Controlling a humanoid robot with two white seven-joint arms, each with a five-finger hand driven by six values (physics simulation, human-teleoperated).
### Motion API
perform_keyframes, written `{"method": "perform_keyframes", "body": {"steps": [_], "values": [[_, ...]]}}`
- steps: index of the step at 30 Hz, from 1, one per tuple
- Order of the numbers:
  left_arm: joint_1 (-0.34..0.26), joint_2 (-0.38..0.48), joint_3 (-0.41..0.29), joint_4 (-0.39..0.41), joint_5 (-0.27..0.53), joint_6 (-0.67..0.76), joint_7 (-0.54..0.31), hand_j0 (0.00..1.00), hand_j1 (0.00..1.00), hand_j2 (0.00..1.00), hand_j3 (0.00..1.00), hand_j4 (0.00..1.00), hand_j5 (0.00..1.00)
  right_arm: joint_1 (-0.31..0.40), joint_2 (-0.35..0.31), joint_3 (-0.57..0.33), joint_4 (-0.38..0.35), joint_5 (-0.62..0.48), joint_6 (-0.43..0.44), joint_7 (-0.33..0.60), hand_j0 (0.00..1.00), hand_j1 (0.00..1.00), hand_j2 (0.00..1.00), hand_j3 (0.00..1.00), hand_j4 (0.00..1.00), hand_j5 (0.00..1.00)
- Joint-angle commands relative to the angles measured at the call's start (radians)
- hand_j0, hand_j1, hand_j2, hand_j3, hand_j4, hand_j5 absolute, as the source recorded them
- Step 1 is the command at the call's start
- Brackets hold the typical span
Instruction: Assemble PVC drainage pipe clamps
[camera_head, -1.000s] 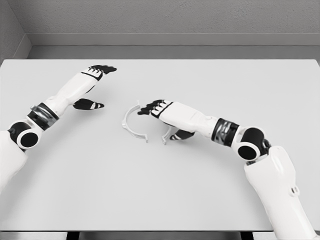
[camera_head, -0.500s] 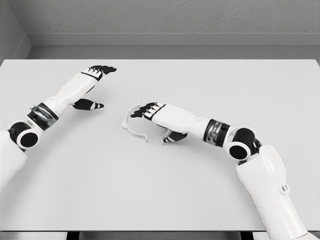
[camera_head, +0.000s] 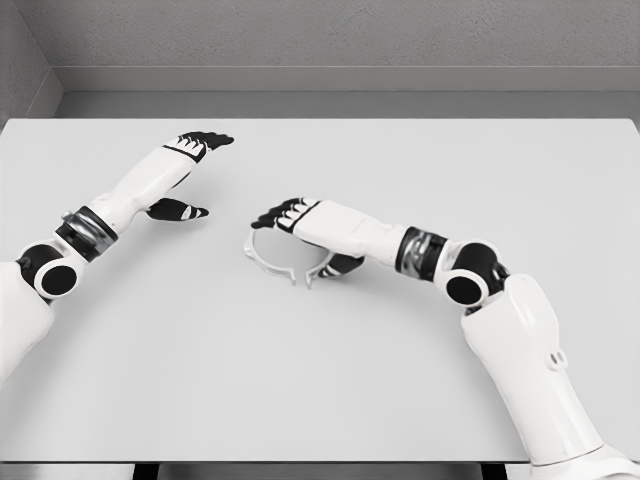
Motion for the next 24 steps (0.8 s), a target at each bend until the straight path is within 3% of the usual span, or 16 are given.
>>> {"method": "perform_keyframes", "body": {"steps": [1, 3, 4, 6, 11, 14, 17, 18, 20, 24], "values": [[0.0, 0.001, 0.001, -0.001, 0.006, 0.0, 0.001, 1.0, 1.0, 1.0, 1.0, 1.0, 1.0, 0.0, 0.004, 0.0, 0.012, -0.007, 0.003, -0.001, 1.0, 1.0, 1.0, 1.0, 1.0, 1.0], [0.0, 0.001, 0.001, 0.001, 0.006, 0.0, 0.001, 1.0, 1.0, 1.0, 1.0, 1.0, 1.0, 0.008, -0.011, -0.014, -0.022, -0.018, 0.003, 0.001, 1.0, 1.0, 1.0, 1.0, 1.0, 1.0], [0.002, 0.001, 0.001, 0.001, 0.006, 0.0, -0.001, 1.0, 1.0, 1.0, 1.0, 1.0, 1.0, 0.017, -0.04, -0.026, -0.079, -0.021, 0.003, 0.001, 1.0, 1.0, 1.0, 1.0, 1.0, 1.0], [0.0, 0.001, 0.001, 0.001, 0.006, 0.0, 0.001, 1.0, 1.0, 1.0, 1.0, 1.0, 1.0, 0.074, -0.08, -0.141, -0.208, -0.023, 0.003, 0.004, 1.0, 1.0, 1.0, 1.0, 1.0, 1.0], [0.0, -0.004, -0.005, 0.001, 0.003, 0.0, 0.001, 1.0, 1.0, 1.0, 1.0, 1.0, 1.0, 0.176, -0.106, -0.417, -0.392, -0.078, 0.003, 0.001, 1.0, 1.0, 1.0, 1.0, 1.0, 1.0], [-0.006, -0.015, -0.01, 0.012, 0.0, 0.0, 0.001, 1.0, 1.0, 1.0, 1.0, 1.0, 1.0, 0.245, -0.108, -0.566, -0.406, -0.202, 0.003, 0.001, 1.0, 1.0, 1.0, 1.0, 1.0, 1.0], [-0.006, -0.015, -0.01, 0.012, 0.0, 0.0, 0.001, 1.0, 1.0, 1.0, 1.0, 1.0, 1.0, 0.245, -0.108, -0.566, -0.406, -0.202, 0.003, 0.001, 1.0, 1.0, 1.0, 1.0, 1.0, 1.0], [-0.025, -0.072, -0.033, 0.052, -0.003, 0.0, 0.001, 1.0, 1.0, 1.0, 1.0, 1.0, 1.0, 0.305, -0.129, -0.724, -0.39, -0.205, 0.003, 0.009, 1.0, 1.0, 1.0, 1.0, 1.0, 1.0], [-0.025, -0.082, -0.036, 0.055, -0.017, 0.0, -0.001, 1.0, 1.0, 1.0, 1.0, 1.0, 1.0, 0.305, -0.126, -0.812, -0.383, -0.207, 0.003, 0.009, 1.0, 1.0, 1.0, 1.0, 1.0, 1.0], [-0.031, -0.099, -0.053, 0.058, -0.015, 0.0, 0.001, 1.0, 1.0, 1.0, 1.0, 1.0, 1.0, 0.307, -0.131, -0.843, -0.349, -0.207, 0.003, 0.009, 1.0, 1.0, 1.0, 1.0, 1.0, 1.0]]}}
